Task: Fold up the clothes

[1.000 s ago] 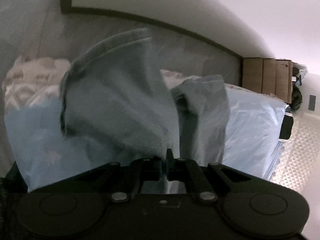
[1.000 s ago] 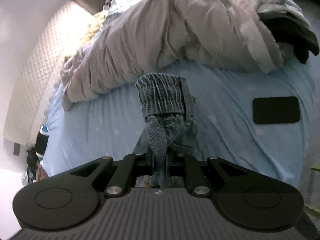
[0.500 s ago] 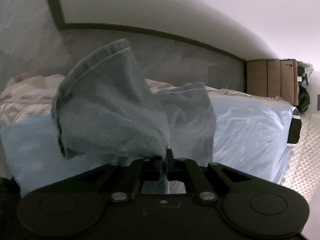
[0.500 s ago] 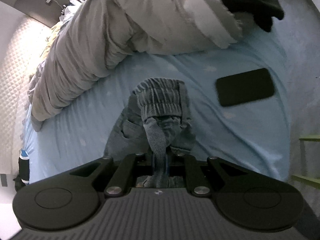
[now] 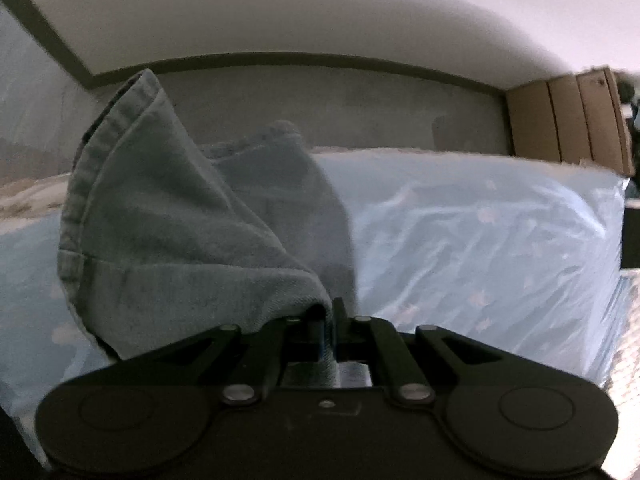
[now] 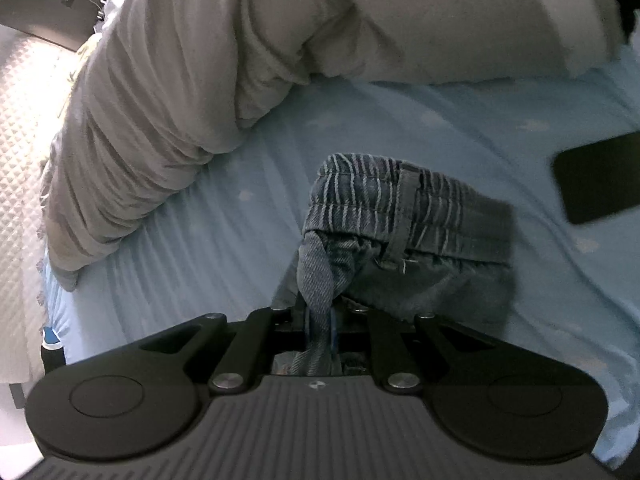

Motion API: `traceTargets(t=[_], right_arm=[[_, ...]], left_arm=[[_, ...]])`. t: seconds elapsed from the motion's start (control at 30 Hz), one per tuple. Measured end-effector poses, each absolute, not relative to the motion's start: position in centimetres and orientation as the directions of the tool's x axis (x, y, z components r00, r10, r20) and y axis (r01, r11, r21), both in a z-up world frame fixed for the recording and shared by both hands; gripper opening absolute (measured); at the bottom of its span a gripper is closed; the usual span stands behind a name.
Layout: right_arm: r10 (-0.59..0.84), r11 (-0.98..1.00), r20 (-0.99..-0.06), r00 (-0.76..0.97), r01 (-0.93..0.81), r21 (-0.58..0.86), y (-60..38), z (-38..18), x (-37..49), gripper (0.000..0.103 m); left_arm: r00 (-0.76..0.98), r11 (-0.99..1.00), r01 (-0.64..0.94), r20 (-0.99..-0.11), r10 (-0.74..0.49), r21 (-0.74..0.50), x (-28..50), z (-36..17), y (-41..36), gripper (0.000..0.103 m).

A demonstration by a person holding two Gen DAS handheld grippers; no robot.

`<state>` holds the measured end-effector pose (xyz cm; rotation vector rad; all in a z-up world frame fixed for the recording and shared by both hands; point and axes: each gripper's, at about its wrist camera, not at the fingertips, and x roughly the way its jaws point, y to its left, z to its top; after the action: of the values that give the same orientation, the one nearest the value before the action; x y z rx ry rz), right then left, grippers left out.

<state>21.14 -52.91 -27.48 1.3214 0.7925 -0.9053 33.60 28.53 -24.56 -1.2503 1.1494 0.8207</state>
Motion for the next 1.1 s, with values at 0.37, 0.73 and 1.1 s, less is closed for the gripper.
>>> traceTargets(t=[0.37, 0.73, 1.1], right_arm=[[-0.045, 0.036, -0.897, 0.44, 0.898, 0.439, -55.5, -31.8, 27.1, 0.01], [0.009, 0.245, -0.826, 0.563, 0.8, 0.548, -56.0, -32.4, 26.7, 0.056], [-0.057, 0.263, -0.813, 0.579, 0.794, 0.548, -55.6, -32.6, 13.6, 0.069]], left_arm=[[0.228, 0.273, -0.931, -0.97, -0.083, -0.242, 40.8, -26.4, 25.6, 0.003], [0.292, 0.541, -0.79, -0.953, -0.081, -0.288, 42.1, -24.2, 21.3, 0.045], [0.295, 0.814, -0.501, -0.942, -0.16, -0.295, 38.0, -21.5, 9.1, 0.047]])
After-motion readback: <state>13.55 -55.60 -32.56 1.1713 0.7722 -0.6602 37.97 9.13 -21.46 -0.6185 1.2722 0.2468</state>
